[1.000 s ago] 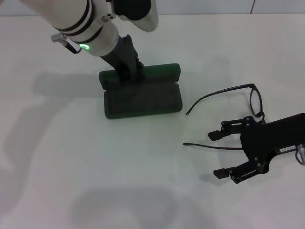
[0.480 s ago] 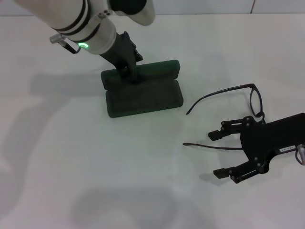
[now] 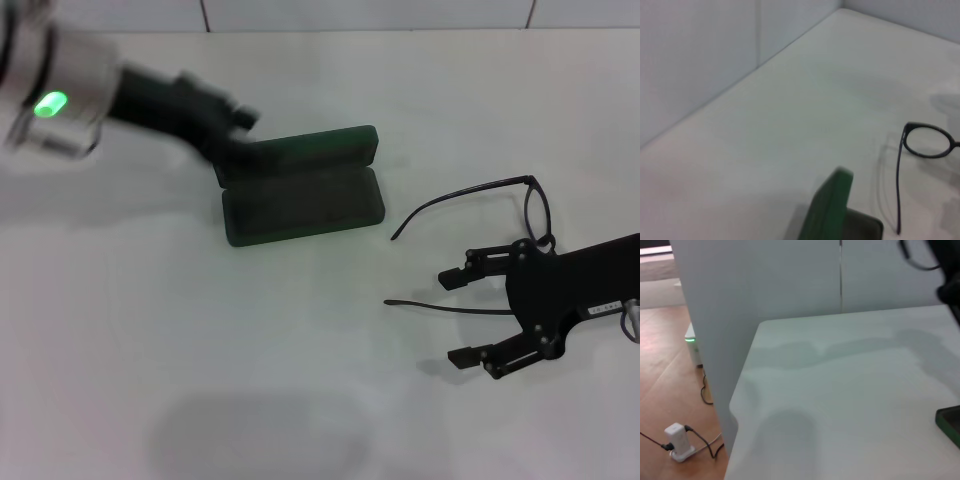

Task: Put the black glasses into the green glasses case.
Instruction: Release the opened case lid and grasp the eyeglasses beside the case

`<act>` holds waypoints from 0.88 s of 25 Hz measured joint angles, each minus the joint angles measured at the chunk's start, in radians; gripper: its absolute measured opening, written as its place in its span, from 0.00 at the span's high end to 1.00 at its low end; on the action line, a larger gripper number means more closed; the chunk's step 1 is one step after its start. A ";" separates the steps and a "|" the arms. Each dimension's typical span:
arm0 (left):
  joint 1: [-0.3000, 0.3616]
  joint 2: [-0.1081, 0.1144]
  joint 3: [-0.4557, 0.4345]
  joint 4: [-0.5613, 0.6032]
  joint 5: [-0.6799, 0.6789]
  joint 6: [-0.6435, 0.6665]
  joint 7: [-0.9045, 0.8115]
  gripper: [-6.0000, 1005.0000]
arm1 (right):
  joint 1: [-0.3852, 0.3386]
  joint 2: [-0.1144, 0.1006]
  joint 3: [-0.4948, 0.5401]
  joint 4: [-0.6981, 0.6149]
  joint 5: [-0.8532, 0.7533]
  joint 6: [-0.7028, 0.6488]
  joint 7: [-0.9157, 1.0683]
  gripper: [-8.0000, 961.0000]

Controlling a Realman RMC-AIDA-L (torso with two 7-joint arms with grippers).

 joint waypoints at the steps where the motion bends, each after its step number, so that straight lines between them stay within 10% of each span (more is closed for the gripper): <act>1: 0.043 0.004 -0.009 0.004 -0.030 0.006 0.013 0.44 | -0.001 -0.001 0.002 0.000 0.002 0.000 0.002 0.10; 10: 0.413 0.017 -0.054 0.008 -0.386 0.148 0.389 0.28 | -0.010 -0.012 0.043 -0.088 0.009 -0.012 0.198 0.11; 22: 0.499 0.004 -0.050 -0.083 -0.347 0.205 0.587 0.13 | 0.175 -0.123 0.042 -0.173 -0.127 -0.053 0.992 0.11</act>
